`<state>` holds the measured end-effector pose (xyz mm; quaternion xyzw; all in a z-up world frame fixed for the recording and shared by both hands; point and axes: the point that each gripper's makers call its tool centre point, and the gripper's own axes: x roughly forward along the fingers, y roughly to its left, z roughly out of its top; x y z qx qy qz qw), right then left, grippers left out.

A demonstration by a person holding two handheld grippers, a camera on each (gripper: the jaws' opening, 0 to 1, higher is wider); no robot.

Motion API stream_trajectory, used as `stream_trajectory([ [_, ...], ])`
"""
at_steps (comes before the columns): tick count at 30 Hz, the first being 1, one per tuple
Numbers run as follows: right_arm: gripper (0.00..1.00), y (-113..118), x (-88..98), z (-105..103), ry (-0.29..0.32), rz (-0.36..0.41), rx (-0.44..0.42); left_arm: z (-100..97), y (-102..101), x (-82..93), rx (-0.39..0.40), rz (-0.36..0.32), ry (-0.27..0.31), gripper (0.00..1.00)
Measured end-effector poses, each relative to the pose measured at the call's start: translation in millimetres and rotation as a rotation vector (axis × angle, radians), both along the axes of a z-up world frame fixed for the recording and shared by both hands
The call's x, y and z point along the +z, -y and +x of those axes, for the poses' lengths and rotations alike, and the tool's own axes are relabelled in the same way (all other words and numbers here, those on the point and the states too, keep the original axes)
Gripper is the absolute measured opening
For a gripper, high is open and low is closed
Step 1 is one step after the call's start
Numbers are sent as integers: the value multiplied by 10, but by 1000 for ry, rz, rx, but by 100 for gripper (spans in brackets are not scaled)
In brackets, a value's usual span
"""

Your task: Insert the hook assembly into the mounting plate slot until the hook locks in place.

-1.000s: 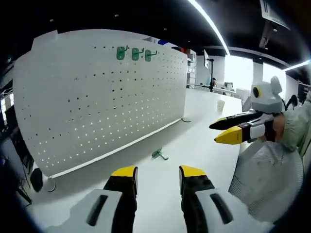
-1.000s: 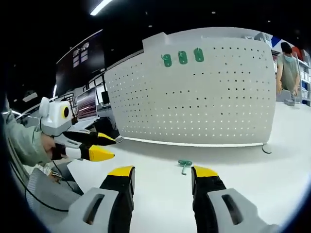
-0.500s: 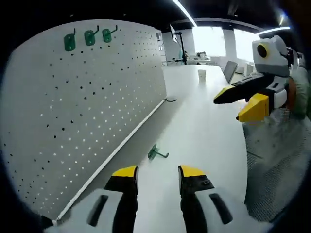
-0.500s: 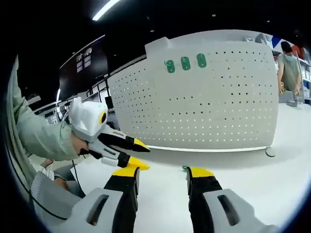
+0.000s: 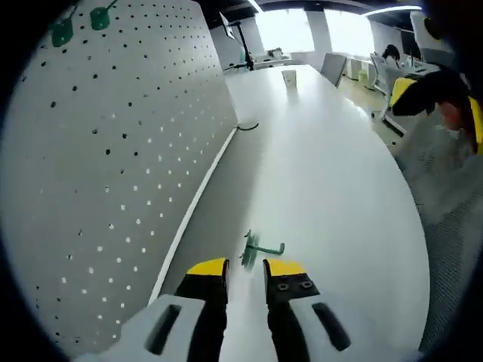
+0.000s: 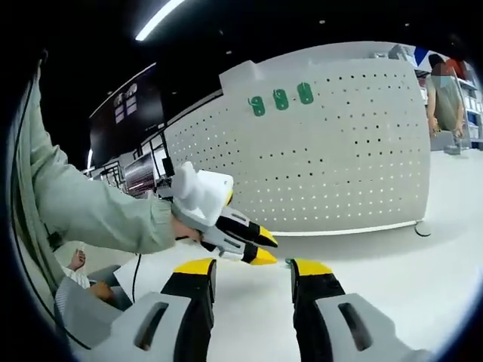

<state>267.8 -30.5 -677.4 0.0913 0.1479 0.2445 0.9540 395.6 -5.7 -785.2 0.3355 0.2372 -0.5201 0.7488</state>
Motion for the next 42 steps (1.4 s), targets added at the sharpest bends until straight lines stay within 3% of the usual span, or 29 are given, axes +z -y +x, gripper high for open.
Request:
stream_trajectory([
  [4, 37, 7, 1, 3, -4, 12, -2, 61, 32, -96, -77, 84, 30, 18],
  [11, 37, 37, 15, 13, -9, 41, -16, 110, 111, -180, -137, 130, 13, 15],
  [24, 37, 93, 34, 34, -13, 74, -42, 66, 118, -346, -178, 180, -46, 8],
  [42, 37, 129, 28, 24, -22, 93, -58, 45, 122, -412, -216, 226, -40, 4],
])
